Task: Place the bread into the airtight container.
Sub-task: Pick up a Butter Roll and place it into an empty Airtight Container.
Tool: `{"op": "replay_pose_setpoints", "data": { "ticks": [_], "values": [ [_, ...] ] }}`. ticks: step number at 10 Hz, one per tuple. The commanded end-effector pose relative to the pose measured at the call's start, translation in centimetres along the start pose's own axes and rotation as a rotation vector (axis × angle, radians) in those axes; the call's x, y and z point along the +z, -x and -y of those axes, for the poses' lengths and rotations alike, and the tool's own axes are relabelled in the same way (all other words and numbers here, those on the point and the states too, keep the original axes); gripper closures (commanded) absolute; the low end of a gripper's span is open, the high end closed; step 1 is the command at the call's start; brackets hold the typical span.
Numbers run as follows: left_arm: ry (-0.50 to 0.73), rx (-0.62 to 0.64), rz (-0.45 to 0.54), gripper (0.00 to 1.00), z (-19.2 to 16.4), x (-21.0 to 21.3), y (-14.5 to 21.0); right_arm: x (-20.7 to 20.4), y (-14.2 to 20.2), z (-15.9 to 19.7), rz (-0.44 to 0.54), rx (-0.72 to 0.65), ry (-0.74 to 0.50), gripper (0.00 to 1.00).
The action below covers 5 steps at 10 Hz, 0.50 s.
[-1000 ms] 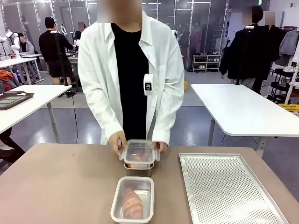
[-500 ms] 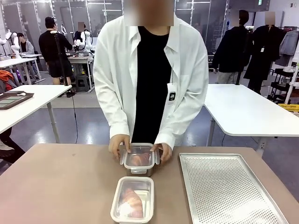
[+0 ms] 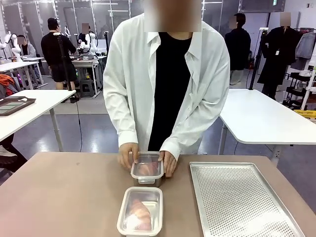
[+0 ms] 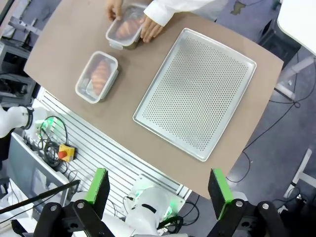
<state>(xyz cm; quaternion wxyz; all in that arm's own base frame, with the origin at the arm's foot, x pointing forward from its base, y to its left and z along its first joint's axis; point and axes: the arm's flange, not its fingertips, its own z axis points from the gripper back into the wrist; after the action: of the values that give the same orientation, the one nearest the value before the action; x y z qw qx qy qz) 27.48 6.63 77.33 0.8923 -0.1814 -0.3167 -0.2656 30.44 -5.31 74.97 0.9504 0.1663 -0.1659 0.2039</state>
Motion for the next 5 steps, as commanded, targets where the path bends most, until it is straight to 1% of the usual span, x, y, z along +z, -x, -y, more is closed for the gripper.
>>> {"op": "replay_pose_setpoints", "data": {
  "ticks": [1,5],
  "values": [
    [0.016,-0.021,-0.002,0.0,0.05,0.08,0.05,-0.01,-0.11,-0.03,-0.005,0.004,-0.002,0.0],
    [0.016,-0.021,-0.002,0.0,0.05,0.08,0.05,-0.01,-0.11,-0.03,-0.005,0.004,-0.002,0.0]
  ]
}}
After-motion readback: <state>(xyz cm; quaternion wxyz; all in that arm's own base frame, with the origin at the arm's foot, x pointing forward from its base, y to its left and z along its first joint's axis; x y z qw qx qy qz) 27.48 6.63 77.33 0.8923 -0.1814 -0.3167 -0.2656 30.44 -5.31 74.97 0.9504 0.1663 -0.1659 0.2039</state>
